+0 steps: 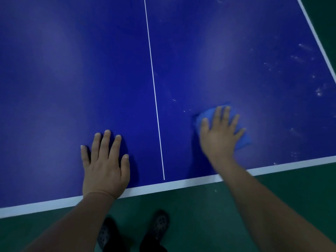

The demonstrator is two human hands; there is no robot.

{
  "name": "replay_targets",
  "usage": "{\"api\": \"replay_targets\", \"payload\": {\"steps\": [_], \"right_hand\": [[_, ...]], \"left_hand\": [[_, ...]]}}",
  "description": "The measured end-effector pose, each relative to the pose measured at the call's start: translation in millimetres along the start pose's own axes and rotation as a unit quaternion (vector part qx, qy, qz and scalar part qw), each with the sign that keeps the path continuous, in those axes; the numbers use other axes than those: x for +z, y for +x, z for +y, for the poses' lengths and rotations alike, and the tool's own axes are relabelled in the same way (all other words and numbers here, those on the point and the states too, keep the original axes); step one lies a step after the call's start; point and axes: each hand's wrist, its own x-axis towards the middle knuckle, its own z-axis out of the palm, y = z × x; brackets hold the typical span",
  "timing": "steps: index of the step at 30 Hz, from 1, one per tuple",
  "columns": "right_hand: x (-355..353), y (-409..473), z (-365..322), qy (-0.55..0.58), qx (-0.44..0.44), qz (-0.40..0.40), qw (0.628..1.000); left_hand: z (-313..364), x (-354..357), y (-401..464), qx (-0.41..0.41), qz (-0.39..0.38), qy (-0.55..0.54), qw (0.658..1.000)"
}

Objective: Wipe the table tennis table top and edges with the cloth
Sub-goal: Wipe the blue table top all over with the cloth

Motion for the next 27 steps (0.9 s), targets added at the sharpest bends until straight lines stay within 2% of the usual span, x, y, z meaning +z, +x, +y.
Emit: {"api": "replay_targets", "payload": {"steps": [2, 3, 4, 5, 8, 9, 11, 12, 14, 17, 19, 20, 21, 23, 25, 27], "right_hand": [[12.6, -32.6, -22.9, -0.019, -0.190, -0.029, 0.981], [15.1, -37.7, -18.2, -0.037, -0.254, -0.032, 0.966], [12.3, -28.9, -4.9, -0.043, -0.265, -0.029, 0.963], [7.8, -14.3, 13.8, -0.045, -0.222, -0.024, 0.974], [-8.4, 22.6, 77.5, -0.027, -0.003, -0.027, 0.999], [-11.9, 24.1, 88.1, -0.010, 0.037, -0.035, 0.999], [-10.2, 8.5, 73.8, -0.013, 0.035, -0.030, 0.999], [-4.7, -6.2, 55.7, -0.025, -0.012, -0.024, 0.999], [9.9, -38.3, 5.6, -0.042, -0.180, -0.004, 0.983], [26.9, -69.5, -74.5, -0.032, -0.449, -0.009, 0.893], [28.0, -55.8, -107.8, -0.018, -0.539, -0.024, 0.842], [27.9, -37.7, -114.2, -0.021, -0.555, -0.020, 0.831], [28.1, -15.6, -112.7, -0.026, -0.542, -0.009, 0.840], [25.2, 37.9, -91.8, -0.041, -0.424, 0.028, 0.904], [13.1, 90.9, -59.8, -0.041, -0.220, 0.044, 0.974], [-0.4, 117.0, -48.6, 0.014, -0.015, 0.025, 0.999]], "left_hand": [[0.2, 0.0, 0.2, -0.001, 0.000, 0.003, 1.000], [0.2, -0.1, 0.3, -0.002, -0.002, 0.004, 1.000], [0.0, -0.1, 0.5, -0.001, -0.004, 0.004, 1.000], [-0.4, 0.2, 0.5, 0.000, -0.004, 0.002, 1.000], [-1.3, 1.0, -0.4, 0.000, -0.004, 0.002, 1.000], [-1.5, 1.2, -0.4, 0.002, -0.004, 0.002, 1.000], [-2.5, 1.6, -0.1, 0.003, -0.003, 0.003, 1.000], [-3.1, 1.6, -0.1, 0.004, -0.005, 0.005, 1.000], [-3.6, 0.8, -0.8, 0.005, -0.003, 0.004, 1.000], [-5.0, 0.0, -1.5, 0.017, 0.018, -0.016, 1.000], [-5.6, -1.1, -2.0, 0.017, 0.027, -0.030, 0.999], [-5.7, -1.5, -1.9, 0.013, 0.023, -0.030, 0.999], [-5.4, -1.8, -1.7, 0.010, 0.014, -0.026, 1.000], [-4.7, -2.2, -1.3, 0.005, -0.004, -0.017, 1.000], [-3.8, -2.2, -0.7, 0.006, -0.012, -0.017, 1.000], [-3.5, -2.4, -0.8, 0.006, -0.017, -0.015, 1.000]]}}
